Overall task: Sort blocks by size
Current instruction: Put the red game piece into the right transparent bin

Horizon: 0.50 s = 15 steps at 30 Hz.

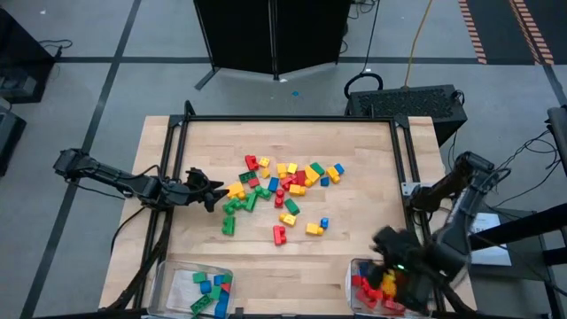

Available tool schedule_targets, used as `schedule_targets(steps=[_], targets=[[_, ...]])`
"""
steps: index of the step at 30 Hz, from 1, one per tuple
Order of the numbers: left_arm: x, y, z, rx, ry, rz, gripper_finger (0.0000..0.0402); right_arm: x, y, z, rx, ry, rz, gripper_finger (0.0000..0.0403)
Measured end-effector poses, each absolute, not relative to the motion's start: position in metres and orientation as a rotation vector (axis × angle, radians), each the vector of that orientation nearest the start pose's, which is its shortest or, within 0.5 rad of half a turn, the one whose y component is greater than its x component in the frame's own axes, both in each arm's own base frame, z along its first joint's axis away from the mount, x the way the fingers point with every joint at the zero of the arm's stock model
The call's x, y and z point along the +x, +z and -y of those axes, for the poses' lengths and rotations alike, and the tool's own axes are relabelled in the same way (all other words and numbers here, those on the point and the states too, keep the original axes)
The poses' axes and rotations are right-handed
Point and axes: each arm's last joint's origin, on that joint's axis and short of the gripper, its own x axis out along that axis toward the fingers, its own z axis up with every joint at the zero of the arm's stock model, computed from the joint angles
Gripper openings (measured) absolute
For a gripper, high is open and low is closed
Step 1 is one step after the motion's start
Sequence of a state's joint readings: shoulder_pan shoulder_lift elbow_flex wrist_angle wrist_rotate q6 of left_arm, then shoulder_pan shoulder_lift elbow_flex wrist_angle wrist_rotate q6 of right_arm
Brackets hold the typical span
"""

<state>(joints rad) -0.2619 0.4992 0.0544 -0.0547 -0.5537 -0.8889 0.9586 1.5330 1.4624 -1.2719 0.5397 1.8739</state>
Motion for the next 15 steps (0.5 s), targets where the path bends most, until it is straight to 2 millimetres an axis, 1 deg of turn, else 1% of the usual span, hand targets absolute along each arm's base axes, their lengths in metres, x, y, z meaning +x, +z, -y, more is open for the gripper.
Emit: schedule_targets(steps=[1,3,6,8,11,13,15], targets=[[0.116,0.134,0.015,-0.668,0.464,-0.298,0.0255,0.186,0.322,-0.214,0.756,-0.567,-0.789,0.0313],[0.116,0.134,0.015,-0.668,0.464,-0.298,0.0255,0.215,0.325,-0.198,0.687,-0.545,-0.716,0.0313],[0.116,0.134,0.015,-0.668,0.463,-0.297,0.0255,0.266,0.324,-0.166,0.616,-0.505,-0.695,0.0313],[0.116,0.134,0.015,-0.668,0.463,-0.297,0.0255,0.300,0.318,-0.145,0.577,-0.431,-0.717,0.0313],[0.116,0.135,0.015,-0.672,0.464,-0.296,0.0255,0.340,0.301,-0.119,0.548,-0.316,-0.771,0.0313],[0.116,0.134,0.015,-0.689,0.468,-0.294,0.0255,0.357,0.280,-0.103,0.572,-0.320,-0.850,0.0313],[0.116,0.134,0.016,-0.690,0.466,-0.297,0.0255,0.369,0.256,-0.090,0.618,-0.364,-0.954,0.0313]])
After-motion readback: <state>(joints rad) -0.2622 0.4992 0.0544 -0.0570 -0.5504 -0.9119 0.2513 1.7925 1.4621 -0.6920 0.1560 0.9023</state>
